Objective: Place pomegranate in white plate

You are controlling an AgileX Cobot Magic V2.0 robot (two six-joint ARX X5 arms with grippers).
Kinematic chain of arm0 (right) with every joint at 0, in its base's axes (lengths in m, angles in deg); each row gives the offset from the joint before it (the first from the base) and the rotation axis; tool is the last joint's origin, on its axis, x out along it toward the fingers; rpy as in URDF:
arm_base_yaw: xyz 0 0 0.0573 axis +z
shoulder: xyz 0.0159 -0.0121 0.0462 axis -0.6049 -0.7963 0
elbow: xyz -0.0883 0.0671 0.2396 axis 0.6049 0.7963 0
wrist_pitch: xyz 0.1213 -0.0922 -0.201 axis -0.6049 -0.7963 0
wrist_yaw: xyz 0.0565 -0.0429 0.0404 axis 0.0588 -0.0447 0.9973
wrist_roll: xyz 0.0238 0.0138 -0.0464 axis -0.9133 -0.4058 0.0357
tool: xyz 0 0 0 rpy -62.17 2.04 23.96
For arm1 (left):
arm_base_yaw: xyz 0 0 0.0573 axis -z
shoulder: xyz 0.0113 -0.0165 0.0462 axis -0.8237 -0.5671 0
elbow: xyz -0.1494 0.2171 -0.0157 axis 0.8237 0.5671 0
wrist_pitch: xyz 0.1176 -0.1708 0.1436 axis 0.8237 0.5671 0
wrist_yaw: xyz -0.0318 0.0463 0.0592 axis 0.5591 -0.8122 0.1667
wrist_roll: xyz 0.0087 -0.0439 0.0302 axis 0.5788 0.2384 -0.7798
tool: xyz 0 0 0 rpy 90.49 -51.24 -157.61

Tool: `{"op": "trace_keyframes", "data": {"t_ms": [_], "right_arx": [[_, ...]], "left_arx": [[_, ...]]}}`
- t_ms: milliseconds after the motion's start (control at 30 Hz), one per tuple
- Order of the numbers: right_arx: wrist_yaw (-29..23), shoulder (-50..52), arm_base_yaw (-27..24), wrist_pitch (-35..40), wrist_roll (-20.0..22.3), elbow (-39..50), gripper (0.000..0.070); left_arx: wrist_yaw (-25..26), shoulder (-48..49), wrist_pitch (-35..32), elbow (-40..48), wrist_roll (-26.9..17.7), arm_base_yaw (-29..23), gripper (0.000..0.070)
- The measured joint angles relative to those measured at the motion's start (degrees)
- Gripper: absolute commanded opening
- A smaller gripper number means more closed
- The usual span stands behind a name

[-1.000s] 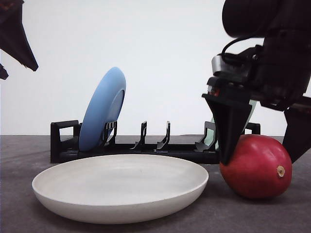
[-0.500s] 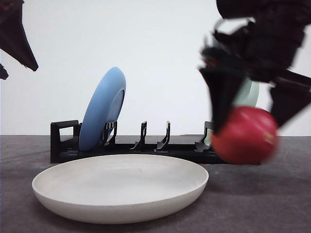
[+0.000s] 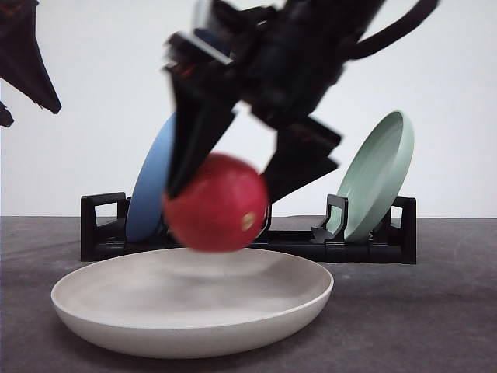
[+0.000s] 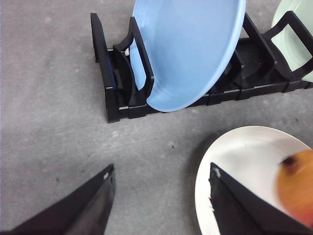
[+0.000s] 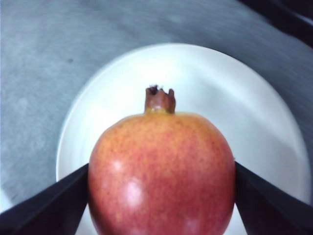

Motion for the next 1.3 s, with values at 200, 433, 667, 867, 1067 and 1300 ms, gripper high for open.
{"op": "trace_keyframes", "data": {"t_ms": [200,433,667,867,1067,1300], "right_arx": [[-0.92,-3.36,0.92,1.45,0.48,0.0,0.0479],[-1.16,-5.05,0.9,1.34,0.5,0.0,0.0486],[-1.16,-5.34,0.9,1.07,0.48,0.0,0.0551],[-1.16,-5.92,0.9,1.05,0.41,0.0,0.0662],[-0.95,-4.54,0.68,0.17,0.07,-0.22,0.0652],[-3.04,5.67,0.18,9.2,0.55,2.33,0.0586]], "left_arx": [[0.0,0.0,0.0,0.0,0.0,0.0,0.0353],[0.0,0.0,-0.01,0.0,0.0,0.0,0.0353],[0.0,0.0,-0.02,0.0,0.0,0.0,0.0353],[0.0,0.0,-0.04,0.0,0.0,0.0,0.0353],[0.0,0.0,-0.04,0.0,0.0,0.0,0.0353],[0.0,0.0,-0.04,0.0,0.01,0.0,0.0353]]}}
